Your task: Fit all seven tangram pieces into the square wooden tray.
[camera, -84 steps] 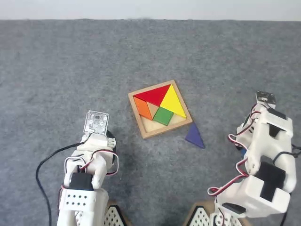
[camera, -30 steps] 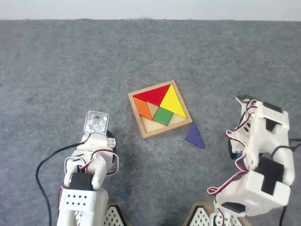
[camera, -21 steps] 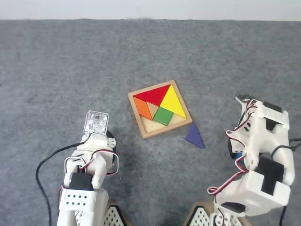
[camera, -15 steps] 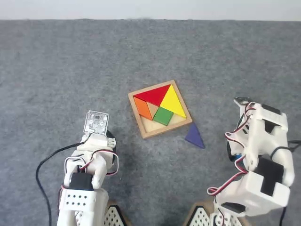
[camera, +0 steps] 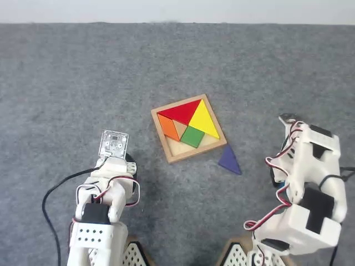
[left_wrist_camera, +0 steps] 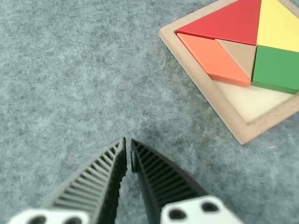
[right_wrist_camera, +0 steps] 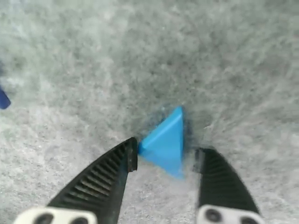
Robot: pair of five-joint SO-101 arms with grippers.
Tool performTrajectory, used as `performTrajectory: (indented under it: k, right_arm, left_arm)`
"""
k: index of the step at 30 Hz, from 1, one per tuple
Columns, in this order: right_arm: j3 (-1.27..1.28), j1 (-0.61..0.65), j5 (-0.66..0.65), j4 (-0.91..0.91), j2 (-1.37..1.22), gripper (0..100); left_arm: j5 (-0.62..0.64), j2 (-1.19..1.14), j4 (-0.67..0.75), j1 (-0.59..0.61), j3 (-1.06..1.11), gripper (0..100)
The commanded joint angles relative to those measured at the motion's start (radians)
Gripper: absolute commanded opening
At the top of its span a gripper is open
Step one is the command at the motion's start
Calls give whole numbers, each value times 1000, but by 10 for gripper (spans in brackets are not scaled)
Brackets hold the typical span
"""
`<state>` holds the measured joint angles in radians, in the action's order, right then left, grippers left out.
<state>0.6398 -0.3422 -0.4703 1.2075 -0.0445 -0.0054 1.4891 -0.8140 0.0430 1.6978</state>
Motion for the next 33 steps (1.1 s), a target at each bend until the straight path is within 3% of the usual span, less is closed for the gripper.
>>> performTrajectory:
  k: [1,14,23,33]
  right_arm:
    - [14,13,-9,-15,-10,67]
    - [-86,31,40,105,59,54]
    - [-166,297,305,197,220,58]
    - [-305,464,428,197,222,58]
  left_arm:
    - [6,12,-2,5,-8,15]
    - [6,12,-2,5,-8,15]
    - [6,12,-2,5,-8,15]
    - [6,12,-2,5,-8,15]
